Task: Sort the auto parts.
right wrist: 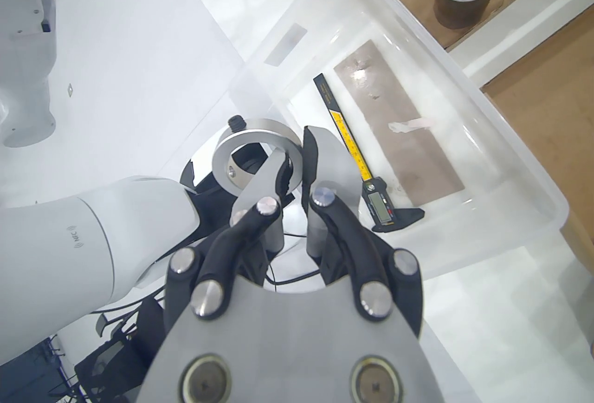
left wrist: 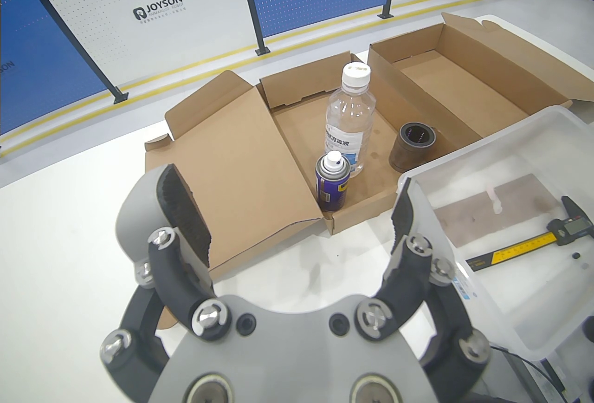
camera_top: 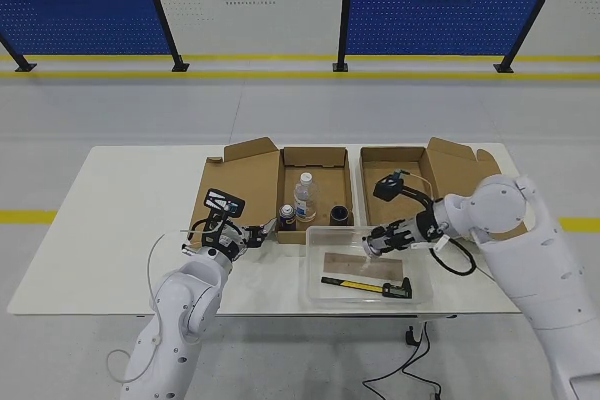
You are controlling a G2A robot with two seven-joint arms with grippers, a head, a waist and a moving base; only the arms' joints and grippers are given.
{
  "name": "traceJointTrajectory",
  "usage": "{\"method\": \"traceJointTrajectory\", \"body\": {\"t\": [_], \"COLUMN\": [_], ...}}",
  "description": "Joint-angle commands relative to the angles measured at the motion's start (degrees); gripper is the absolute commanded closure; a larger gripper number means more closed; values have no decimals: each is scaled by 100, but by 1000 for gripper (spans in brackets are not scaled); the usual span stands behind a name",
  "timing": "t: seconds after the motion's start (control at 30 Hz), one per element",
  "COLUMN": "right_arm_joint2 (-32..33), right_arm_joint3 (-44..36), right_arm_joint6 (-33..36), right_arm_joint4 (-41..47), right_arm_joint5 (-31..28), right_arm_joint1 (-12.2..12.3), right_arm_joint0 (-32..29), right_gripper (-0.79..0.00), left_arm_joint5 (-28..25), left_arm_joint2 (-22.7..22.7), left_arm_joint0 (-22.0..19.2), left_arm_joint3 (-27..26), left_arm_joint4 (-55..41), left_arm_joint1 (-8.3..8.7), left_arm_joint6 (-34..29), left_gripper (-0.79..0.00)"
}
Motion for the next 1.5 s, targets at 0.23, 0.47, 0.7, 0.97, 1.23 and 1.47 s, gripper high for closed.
{"method": "traceJointTrajectory", "body": {"t": [0.23, 0.47, 0.7, 0.97, 1.23, 1.47], "right_arm_joint2": [-77, -109, -491, -1188, -1924, -2284], "right_arm_joint3": [389, 543, 990, 2297, 3757, 4564], "right_arm_joint6": [-368, -1795, -2902, -3557, -3747, -3603], "right_arm_joint4": [37, -1080, -2686, -3701, -4163, -4284], "right_arm_joint5": [-292, -117, 300, 709, 772, 623], "right_arm_joint1": [137, 116, 25, -236, -628, -918], "right_arm_joint0": [279, 577, 941, 1525, 1943, 2149], "right_gripper": [0, 0, 0, 0, 0, 0], "left_arm_joint5": [0, 0, 0, 0, 0, 0], "left_arm_joint2": [0, 0, 0, 0, 0, 0], "left_arm_joint0": [0, 0, 0, 0, 0, 0], "left_arm_joint3": [0, 0, 0, 0, 0, 0], "left_arm_joint4": [0, 0, 0, 0, 0, 0], "left_arm_joint1": [0, 0, 0, 0, 0, 0], "left_arm_joint6": [0, 0, 0, 0, 0, 0], "left_gripper": [-785, -785, -785, -785, -785, -785]}}
